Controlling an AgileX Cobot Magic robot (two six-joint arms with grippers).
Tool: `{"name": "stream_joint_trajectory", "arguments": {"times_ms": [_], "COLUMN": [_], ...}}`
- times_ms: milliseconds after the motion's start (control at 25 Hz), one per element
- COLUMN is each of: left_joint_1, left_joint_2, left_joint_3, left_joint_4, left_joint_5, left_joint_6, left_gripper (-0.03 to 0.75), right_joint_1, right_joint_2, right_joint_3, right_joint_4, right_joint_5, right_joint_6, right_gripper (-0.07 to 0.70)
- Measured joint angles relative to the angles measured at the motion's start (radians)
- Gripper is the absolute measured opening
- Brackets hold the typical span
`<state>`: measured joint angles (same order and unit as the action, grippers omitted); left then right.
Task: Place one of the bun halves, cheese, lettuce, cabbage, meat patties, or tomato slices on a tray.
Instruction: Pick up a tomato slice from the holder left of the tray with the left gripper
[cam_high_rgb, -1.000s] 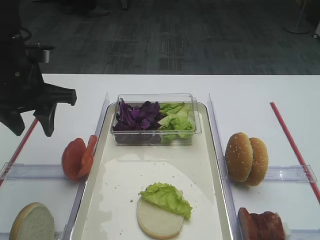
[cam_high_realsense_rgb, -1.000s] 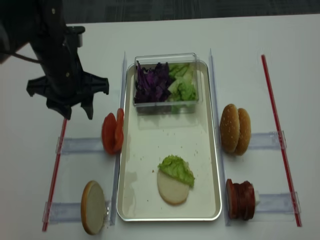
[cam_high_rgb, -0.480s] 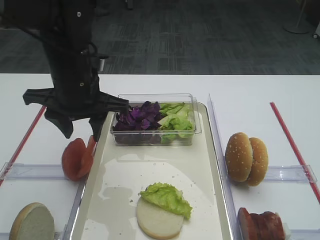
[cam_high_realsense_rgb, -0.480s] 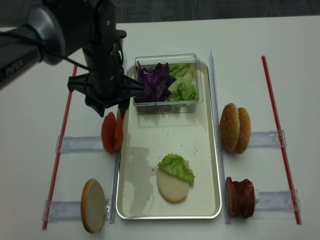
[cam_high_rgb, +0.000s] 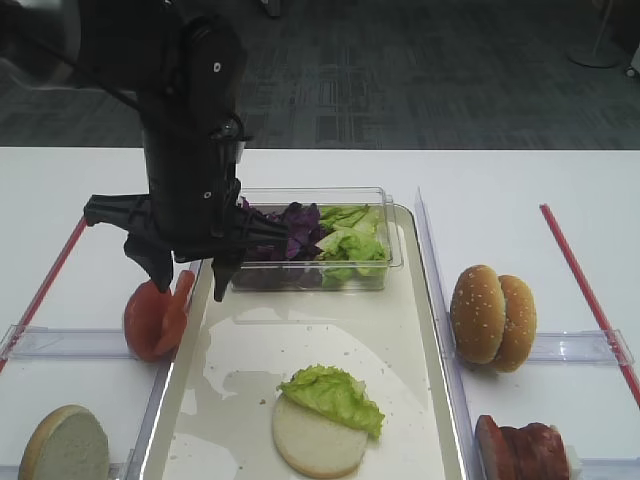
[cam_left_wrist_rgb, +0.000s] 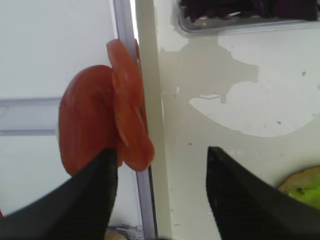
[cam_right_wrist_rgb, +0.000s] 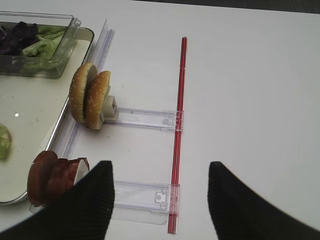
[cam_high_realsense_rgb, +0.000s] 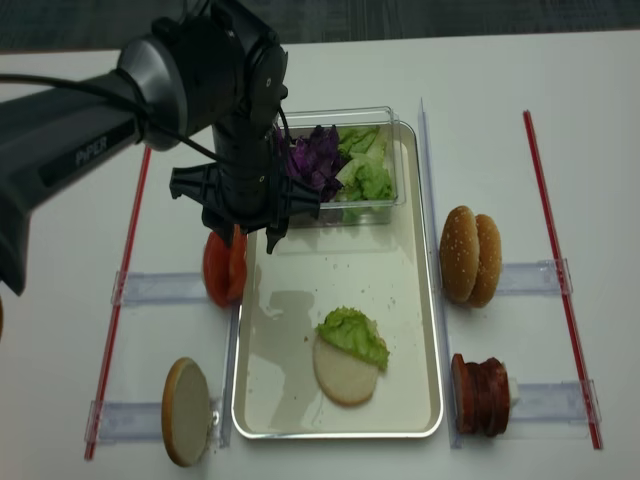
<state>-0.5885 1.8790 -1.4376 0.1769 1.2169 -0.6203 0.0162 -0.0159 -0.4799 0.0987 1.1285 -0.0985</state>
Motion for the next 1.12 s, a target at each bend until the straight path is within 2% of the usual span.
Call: {"name": "stream_joint_trajectory", "arguments": {"times_ms": [600,1120], "left_joint_1": [-0.011,0.001], "left_joint_2": [0.065,0.105], "left_joint_3": [-0.007,-0.009], "left_joint_4": [0.074,0.083], "left_joint_5": [-0.003,-0.006], "left_joint_6": [-0.032,-0.032], "left_gripper": [0.366,0.366], "right_joint_1": [0.0,0.0], "right_joint_2": [0.0,0.0], "right_joint_3": [0.0,0.0], "right_joint_4": [0.0,0.0], "right_joint_5": [0.0,0.0], "right_joint_6": [0.0,0.0], "right_gripper": [0.445,0.445]}}
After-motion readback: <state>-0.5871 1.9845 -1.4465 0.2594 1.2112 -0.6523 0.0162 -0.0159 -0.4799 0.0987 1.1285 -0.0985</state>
